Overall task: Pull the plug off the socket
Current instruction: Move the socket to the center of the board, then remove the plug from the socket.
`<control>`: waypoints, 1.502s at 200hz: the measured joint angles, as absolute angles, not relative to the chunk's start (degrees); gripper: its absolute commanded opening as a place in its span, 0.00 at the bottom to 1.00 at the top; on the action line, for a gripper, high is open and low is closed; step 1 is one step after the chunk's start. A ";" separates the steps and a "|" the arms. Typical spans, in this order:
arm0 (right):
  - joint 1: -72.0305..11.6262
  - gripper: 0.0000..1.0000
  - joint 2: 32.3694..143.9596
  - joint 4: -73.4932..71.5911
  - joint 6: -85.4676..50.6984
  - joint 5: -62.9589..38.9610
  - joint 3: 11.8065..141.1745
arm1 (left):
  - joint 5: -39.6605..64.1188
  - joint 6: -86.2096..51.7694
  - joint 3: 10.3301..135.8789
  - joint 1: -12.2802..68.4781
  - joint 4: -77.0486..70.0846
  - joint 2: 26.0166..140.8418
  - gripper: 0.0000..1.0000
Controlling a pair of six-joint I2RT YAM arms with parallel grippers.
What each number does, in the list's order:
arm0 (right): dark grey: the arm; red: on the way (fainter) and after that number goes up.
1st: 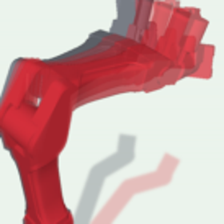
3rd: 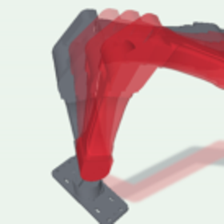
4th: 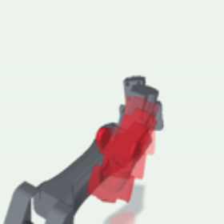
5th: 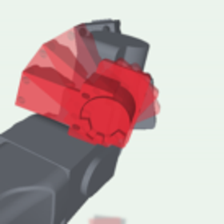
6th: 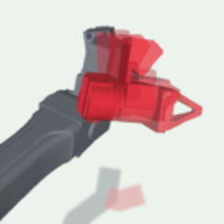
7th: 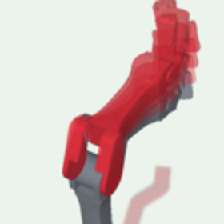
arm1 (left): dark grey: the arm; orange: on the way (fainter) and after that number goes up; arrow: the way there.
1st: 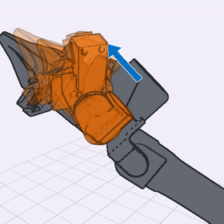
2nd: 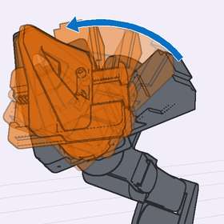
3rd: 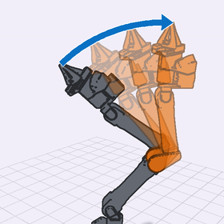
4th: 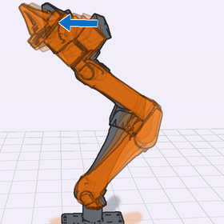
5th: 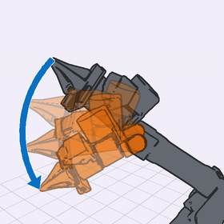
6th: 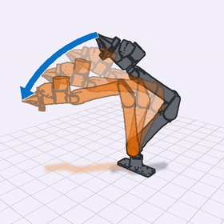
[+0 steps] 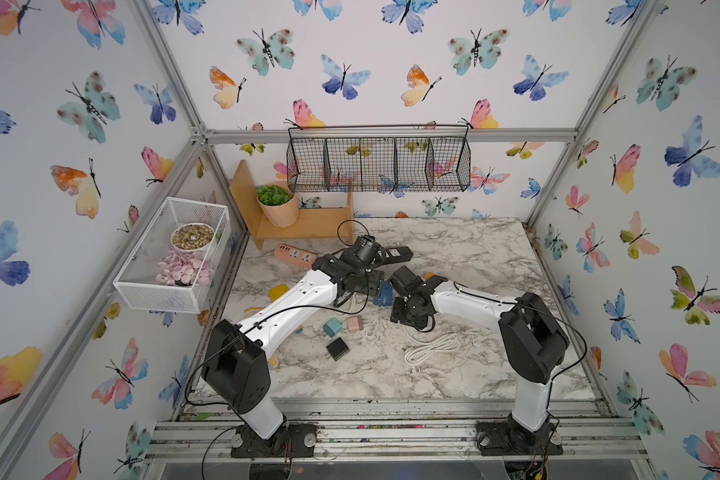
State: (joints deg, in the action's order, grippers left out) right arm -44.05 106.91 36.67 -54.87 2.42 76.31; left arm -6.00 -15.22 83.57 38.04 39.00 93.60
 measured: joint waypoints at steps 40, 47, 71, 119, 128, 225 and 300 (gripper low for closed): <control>-37.21 0.56 98.30 40.18 -54.81 4.97 77.67 | -1.69 -14.98 83.61 38.81 38.06 93.60 0.72; -35.35 0.57 98.10 40.73 -54.65 5.23 78.89 | -1.10 -14.98 83.68 39.27 37.91 93.65 0.72; -29.61 0.60 101.43 42.78 -53.78 5.58 84.60 | -0.10 -14.96 84.47 41.56 37.50 94.83 0.71; -23.24 0.43 114.59 45.06 -52.66 5.39 96.88 | 0.38 -14.61 87.59 45.67 36.25 101.60 0.68; -22.81 0.37 116.90 45.25 -52.51 5.26 99.18 | 0.38 -14.52 88.36 46.17 36.12 103.04 0.69; -22.15 0.26 127.31 46.30 -51.40 3.75 107.31 | -0.64 -12.88 99.63 47.75 36.45 117.40 0.72; -22.15 0.25 127.31 48.05 -52.97 2.94 106.21 | -1.58 -12.10 104.16 47.75 36.97 122.91 0.68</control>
State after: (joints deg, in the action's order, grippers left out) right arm -22.15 127.31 48.05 -52.97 2.94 106.21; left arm -1.58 -12.10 104.16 47.75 36.97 122.91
